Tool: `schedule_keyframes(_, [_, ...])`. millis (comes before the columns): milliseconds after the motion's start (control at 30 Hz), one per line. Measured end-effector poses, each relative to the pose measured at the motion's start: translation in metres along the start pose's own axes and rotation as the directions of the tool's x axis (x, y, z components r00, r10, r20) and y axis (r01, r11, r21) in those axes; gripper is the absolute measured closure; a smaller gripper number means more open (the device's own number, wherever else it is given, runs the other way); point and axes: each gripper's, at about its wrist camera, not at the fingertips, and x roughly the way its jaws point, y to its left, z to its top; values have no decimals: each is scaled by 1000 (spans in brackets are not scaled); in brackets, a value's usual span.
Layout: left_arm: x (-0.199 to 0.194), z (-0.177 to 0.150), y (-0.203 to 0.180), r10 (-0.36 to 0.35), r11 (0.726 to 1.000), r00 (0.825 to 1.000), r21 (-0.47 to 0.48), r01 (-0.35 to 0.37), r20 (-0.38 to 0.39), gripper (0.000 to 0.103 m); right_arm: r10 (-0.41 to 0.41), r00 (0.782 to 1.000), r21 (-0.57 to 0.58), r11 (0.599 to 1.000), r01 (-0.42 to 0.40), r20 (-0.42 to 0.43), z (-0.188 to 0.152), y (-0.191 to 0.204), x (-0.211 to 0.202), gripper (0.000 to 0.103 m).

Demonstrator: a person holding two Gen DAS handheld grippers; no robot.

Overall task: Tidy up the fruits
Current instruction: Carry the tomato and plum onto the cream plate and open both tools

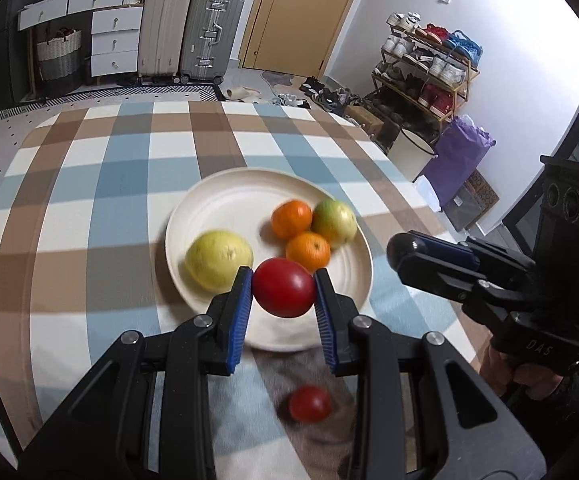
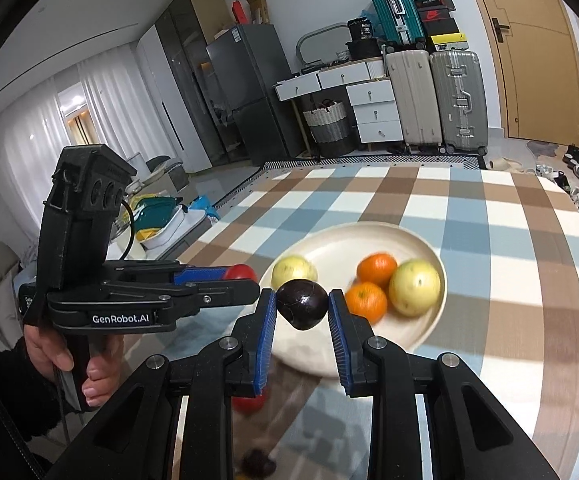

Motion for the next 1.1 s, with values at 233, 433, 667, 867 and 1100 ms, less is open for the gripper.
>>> schedule_keyframes(233, [22, 38, 3, 0, 1000, 1000, 11, 0, -14, 75, -9, 1000, -8, 1000, 9, -10, 32, -14, 24, 76])
schedule_keyframes(433, [44, 66, 8, -6, 1000, 999, 0, 6, -32, 75, -4, 1000, 27, 1000, 4, -14, 51, -32, 44, 76])
schedule_keyframes(667, [73, 89, 17, 4, 1000, 999, -4, -4, -54, 75, -4, 999, 75, 997, 6, -35, 62, -52, 69, 76])
schedule_keyframes(867, [101, 92, 25, 16, 1000, 995, -14, -18, -94, 75, -13, 998, 109, 994, 19, -57, 63, -66, 88, 76])
schedule_keyframes(1100, [120, 88, 30, 14, 1000, 993, -26, -17, -117, 75, -23, 996, 122, 992, 34, -90, 55, -74, 103, 76])
